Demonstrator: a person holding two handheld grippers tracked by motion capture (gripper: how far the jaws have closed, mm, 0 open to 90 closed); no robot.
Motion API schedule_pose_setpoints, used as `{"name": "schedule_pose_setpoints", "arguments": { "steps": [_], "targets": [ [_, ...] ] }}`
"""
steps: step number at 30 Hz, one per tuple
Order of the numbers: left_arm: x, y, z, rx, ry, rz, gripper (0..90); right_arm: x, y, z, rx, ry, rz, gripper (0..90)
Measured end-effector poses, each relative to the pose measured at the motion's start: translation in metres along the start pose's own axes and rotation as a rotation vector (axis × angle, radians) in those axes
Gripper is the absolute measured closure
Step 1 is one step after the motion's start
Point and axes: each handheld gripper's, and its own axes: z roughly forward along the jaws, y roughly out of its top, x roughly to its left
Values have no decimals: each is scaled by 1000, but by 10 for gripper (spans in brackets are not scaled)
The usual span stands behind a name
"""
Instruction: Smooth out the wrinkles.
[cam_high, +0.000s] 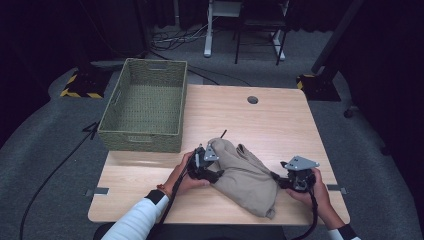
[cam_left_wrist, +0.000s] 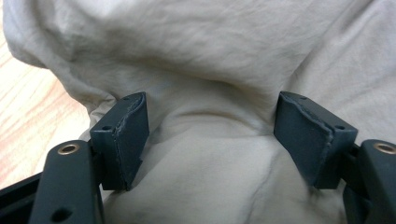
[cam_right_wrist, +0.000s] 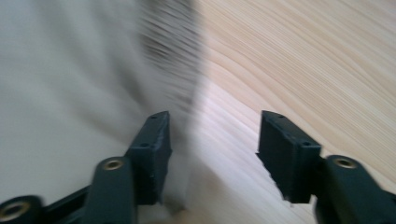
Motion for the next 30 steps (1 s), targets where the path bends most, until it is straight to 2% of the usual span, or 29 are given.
{"name": "schedule_pose_setpoints", "arguments": {
  "steps": [1,3,4,7,8,9,10,11,13,14,15,16,17,19,20,21,22,23,26,28,30],
  "targets": [
    [-2,-1,-1,2,9,-2,269,-3,-2,0,3,2,20,467],
    [-5,-1,-3,8,19,-5,267,-5,-3,1,10,-16,27,462],
    [-11,-2,-10,5,48,20,266,-5,-2,-3,1,-39,11,449],
    [-13,1,-26,-43,39,28,215,2,7,-17,-66,-48,0,439],
    [-13,3,-32,-63,42,27,218,6,10,-24,-105,-30,0,438],
    [-13,3,-32,-63,42,27,223,6,10,-24,-105,-30,0,438],
    [-12,8,-41,-104,67,42,220,20,18,-37,-181,44,-49,432],
    [-12,11,-45,-124,74,48,221,25,21,-39,-192,66,-73,427],
    [-10,15,-49,-163,73,49,226,42,26,-40,-204,150,-127,419],
    [-10,15,-49,-163,73,49,232,42,26,-40,-204,150,-127,419],
    [-9,19,-45,-149,139,96,235,55,28,-34,-185,183,-175,416],
    [-8,19,-41,-123,194,128,238,59,28,-31,-178,201,-193,420],
    [-4,18,-37,-101,220,133,270,64,28,-25,-160,219,-209,425],
    [6,13,-28,-47,217,102,367,71,26,-14,-100,196,-251,442],
    [6,13,-28,-47,217,102,386,71,24,-9,-83,201,-257,449],
    [15,5,-20,12,223,87,437,69,21,-5,-69,205,-238,457],
    [18,1,-18,32,240,91,462,66,19,-3,-58,205,-224,472],
    [21,-3,-17,46,246,90,475,62,17,-2,-51,204,-209,478],
    [25,-9,-17,68,221,67,511,49,11,-1,-45,186,-163,489],
    [23,-12,-20,85,214,85,512,41,9,-1,-41,156,-145,490],
    [18,-15,-24,98,229,105,511,32,6,-1,-37,125,-119,494]
  ]
}}
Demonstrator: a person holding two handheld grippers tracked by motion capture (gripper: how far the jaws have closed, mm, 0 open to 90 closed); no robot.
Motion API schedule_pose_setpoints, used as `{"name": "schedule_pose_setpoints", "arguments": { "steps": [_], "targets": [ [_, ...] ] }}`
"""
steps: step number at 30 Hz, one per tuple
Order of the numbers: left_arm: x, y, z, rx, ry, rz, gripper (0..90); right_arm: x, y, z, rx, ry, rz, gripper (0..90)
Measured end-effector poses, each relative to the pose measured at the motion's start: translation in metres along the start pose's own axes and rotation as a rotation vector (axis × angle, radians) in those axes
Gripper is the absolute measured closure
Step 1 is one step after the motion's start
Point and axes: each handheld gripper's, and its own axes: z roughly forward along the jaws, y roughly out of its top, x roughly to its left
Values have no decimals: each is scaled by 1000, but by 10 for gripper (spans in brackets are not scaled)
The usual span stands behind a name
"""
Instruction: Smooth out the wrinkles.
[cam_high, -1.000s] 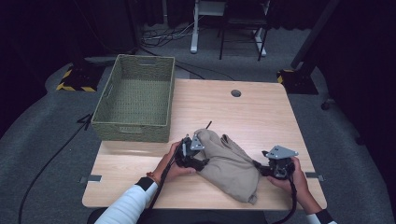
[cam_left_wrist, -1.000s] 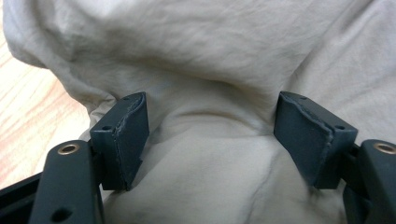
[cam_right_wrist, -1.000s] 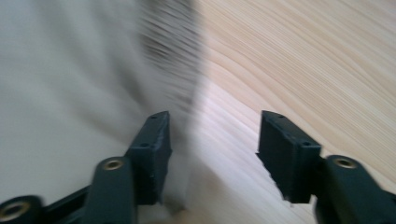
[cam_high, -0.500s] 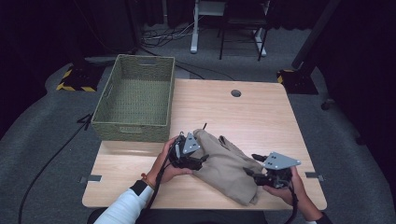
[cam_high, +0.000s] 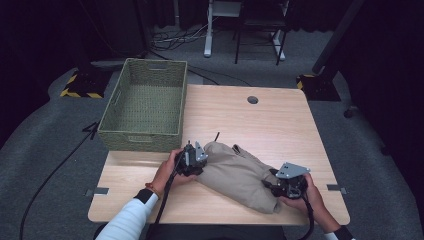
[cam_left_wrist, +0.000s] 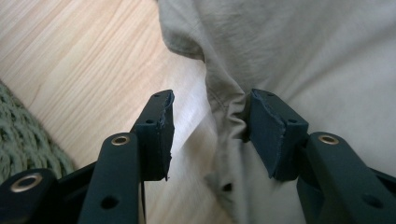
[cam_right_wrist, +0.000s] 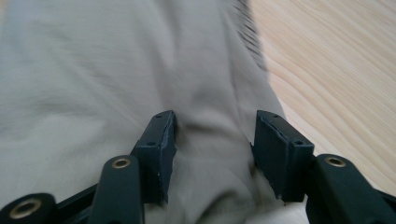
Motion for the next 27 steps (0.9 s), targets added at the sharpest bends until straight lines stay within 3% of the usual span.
{"name": "schedule_pose_setpoints", "arguments": {
  "steps": [3,5,7,9,11,13,15,16,18,21,24,27],
  "targets": [
    [-5,-4,-7,-2,-6,14,485,-12,-5,-1,-12,-33,49,502],
    [-7,-2,-12,-22,-8,9,397,-16,-5,-3,-23,-31,74,506],
    [-8,6,-21,-101,-36,-18,327,-18,-4,-6,-41,-50,80,479],
    [-11,19,-32,-180,-99,-40,279,-17,-1,-9,-73,-51,85,456],
    [-20,34,-41,-244,-128,-14,272,-13,4,-13,-96,-58,62,445],
    [-32,51,-41,-264,-148,28,254,-9,7,-12,-93,-62,38,445],
    [-43,68,-30,-243,-123,83,246,-3,10,-7,-77,-50,8,446],
    [-44,73,-24,-232,-115,90,246,-1,10,-4,-70,-42,-3,449],
    [-43,81,-7,-190,-82,83,258,1,9,-1,-50,-30,-26,454],
    [-29,84,16,-113,-44,49,305,-1,5,2,-30,-17,-22,459],
    [-15,79,26,-73,-47,8,349,-4,2,3,-21,-24,-4,465],
    [-10,72,29,-10,-55,25,382,-8,-2,4,-5,-40,-7,468]
  ]
}}
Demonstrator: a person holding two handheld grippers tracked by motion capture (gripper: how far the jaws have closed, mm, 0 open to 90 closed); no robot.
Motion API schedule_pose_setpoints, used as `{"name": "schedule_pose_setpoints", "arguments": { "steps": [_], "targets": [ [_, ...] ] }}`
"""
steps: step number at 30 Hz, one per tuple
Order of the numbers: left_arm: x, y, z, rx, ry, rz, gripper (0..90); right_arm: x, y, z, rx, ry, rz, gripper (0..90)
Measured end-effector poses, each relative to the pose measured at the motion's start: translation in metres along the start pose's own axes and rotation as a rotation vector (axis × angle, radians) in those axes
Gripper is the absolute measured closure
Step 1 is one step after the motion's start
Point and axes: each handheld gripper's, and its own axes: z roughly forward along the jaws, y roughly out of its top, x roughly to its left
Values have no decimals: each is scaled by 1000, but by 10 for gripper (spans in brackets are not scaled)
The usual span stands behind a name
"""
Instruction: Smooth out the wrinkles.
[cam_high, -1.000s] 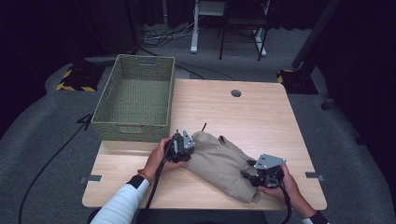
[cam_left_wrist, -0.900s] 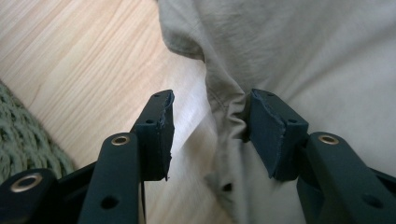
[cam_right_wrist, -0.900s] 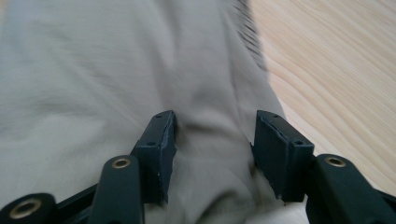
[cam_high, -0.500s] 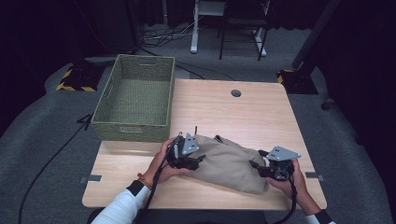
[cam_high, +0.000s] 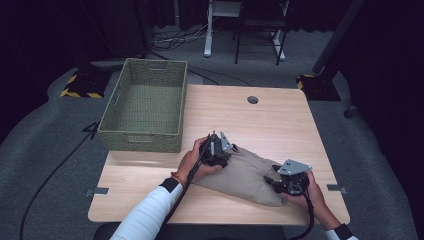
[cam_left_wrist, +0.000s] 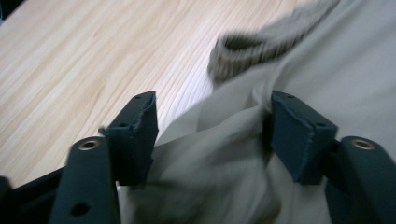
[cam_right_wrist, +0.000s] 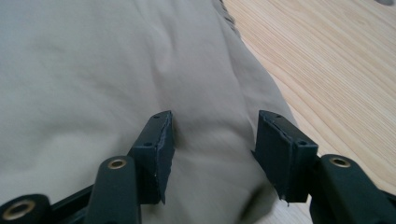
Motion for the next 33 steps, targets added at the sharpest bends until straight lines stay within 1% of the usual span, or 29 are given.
{"name": "schedule_pose_setpoints", "arguments": {
  "steps": [1,2,3,4,7,9,10,11,12,15,16,17,18,19,20,22,23,24,25,26,27,28,30,31,32,33],
  "targets": [
    [1,-3,0,15,-5,6,384,-2,-1,0,0,7,11,467],
    [2,-6,-1,20,-10,6,384,-3,-2,1,3,14,30,466],
    [3,-9,-2,29,-27,4,397,-4,-3,1,5,13,36,463],
    [4,-11,-3,38,-44,3,408,-5,-3,1,9,6,37,463],
    [6,-17,-7,47,-77,4,408,-7,-3,1,12,-16,31,459],
    [8,-21,-9,46,-105,-16,408,-11,-4,1,13,-25,41,459],
    [8,-23,-11,53,-124,-21,409,-12,-4,0,16,-36,47,460],
    [5,-25,-14,57,-137,-21,410,-14,-5,-1,17,-58,43,457],
    [3,-27,-16,54,-136,-19,409,-16,-5,-3,20,-86,49,456],
    [-5,-30,-27,56,-91,9,396,-24,-6,-6,18,-114,101,461],
    [-5,-30,-27,56,-91,9,365,-26,-6,-7,16,-132,100,464],
    [-8,-29,-37,47,-60,24,311,-26,-5,-9,8,-136,105,467],
    [-9,-28,-45,18,-62,22,265,-27,-3,-11,-3,-149,103,467],
    [-9,-28,-52,-19,-73,31,258,-25,0,-16,-23,-167,105,469],
    [-10,-27,-56,-48,-85,26,258,-24,3,-20,-45,-166,107,463],
    [-10,-24,-63,-103,-99,19,247,-19,9,-26,-89,-155,108,436],
    [-10,-21,-65,-140,-105,19,245,-14,12,-28,-106,-142,100,424],
    [-10,-20,-65,-161,-110,14,241,-7,16,-29,-122,-102,82,412],
    [-10,-17,-63,-183,-106,10,241,-3,18,-29,-126,-78,66,406],
    [-11,-15,-61,-190,-92,14,242,7,21,-26,-121,-62,36,396],
    [-11,-13,-57,-186,-72,24,244,12,23,-25,-116,-49,13,390],
    [-12,-10,-50,-164,-58,34,245,19,24,-23,-112,-20,-9,387],
    [-9,-8,-34,-95,-42,29,257,29,25,-18,-93,5,-50,384],
    [-7,-8,-27,-68,-51,18,290,32,24,-16,-80,21,-53,383],
    [-5,-9,-21,-47,-66,13,296,32,23,-14,-70,34,-61,382],
    [-2,-11,-17,-29,-86,8,296,33,21,-11,-49,31,-72,381]
  ]
}}
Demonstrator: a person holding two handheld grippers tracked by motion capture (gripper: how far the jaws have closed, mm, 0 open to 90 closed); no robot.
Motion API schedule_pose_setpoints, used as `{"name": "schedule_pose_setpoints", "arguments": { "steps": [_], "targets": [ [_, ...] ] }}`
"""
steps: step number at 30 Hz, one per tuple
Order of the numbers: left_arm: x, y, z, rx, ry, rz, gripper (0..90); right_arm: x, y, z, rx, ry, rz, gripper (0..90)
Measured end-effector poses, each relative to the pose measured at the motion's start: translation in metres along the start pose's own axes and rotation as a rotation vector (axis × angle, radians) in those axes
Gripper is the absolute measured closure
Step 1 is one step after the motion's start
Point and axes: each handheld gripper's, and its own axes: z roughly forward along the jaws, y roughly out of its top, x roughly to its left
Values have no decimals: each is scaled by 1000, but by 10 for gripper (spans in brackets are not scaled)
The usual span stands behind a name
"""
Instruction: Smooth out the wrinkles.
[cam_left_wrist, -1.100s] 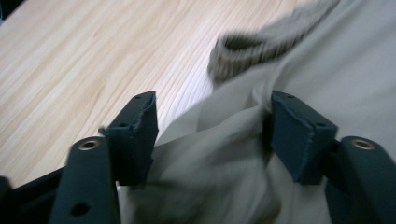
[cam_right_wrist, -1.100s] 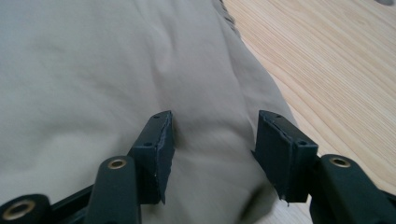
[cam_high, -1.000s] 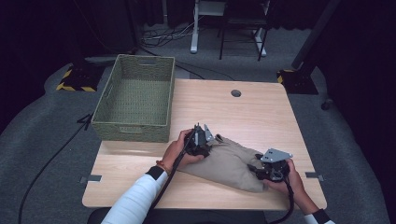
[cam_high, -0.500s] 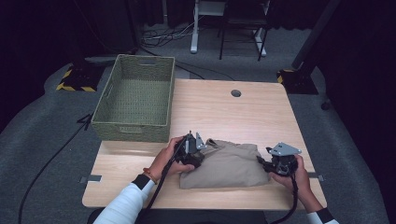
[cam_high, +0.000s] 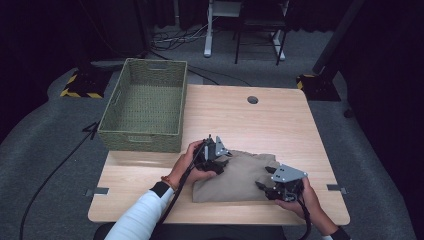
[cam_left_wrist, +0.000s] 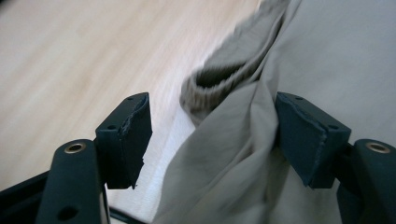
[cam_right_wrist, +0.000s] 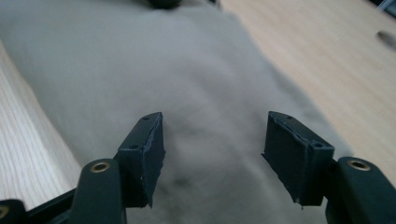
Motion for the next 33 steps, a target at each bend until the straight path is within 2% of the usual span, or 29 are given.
{"name": "schedule_pose_setpoints", "arguments": {
  "steps": [1,3,4,6,7,9,11,16,18,21,23,25,27,28,30,32,33],
  "targets": [
    [2,-1,1,-5,-11,-11,295,-1,-3,2,20,-11,-2,385],
    [6,-4,0,-6,-12,-21,294,-7,-7,3,22,0,33,388],
    [8,-6,0,12,-8,-18,296,-10,-9,4,31,-6,44,395],
    [9,-9,1,17,-16,-14,315,-15,-12,4,47,-19,56,410],
    [11,-14,0,33,-25,-19,315,-22,-18,6,67,-31,74,416],
    [12,-16,0,34,-30,-19,320,-24,-20,7,72,-42,77,417],
    [14,-24,-2,56,-61,-30,320,-33,-26,9,101,-87,82,416],
    [12,-31,-8,65,-77,-29,322,-47,-35,13,144,-149,123,410],
    [12,-36,-13,59,-64,-25,321,-53,-36,13,157,-174,140,402],
    [14,-41,-22,41,-46,-52,308,-59,-37,8,155,-199,172,399],
    [15,-42,-31,20,-33,-49,275,-61,-36,3,137,-234,177,406],
    [11,-40,-41,-26,-24,-53,264,-63,-32,-6,73,-231,215,412],
    [5,-35,-51,-84,-32,-42,247,-62,-26,-12,24,-229,226,414],
    [1,-32,-56,-113,-36,-37,247,-59,-22,-14,-5,-214,214,413],
    [-8,-25,-63,-164,-59,-17,237,-50,-13,-13,-29,-205,177,413],
    [-19,-19,-63,-158,-83,38,237,-40,-3,-7,-50,-158,132,415],
    [-24,-17,-59,-137,-67,77,233,-37,0,-4,-50,-154,115,415]
  ]
}}
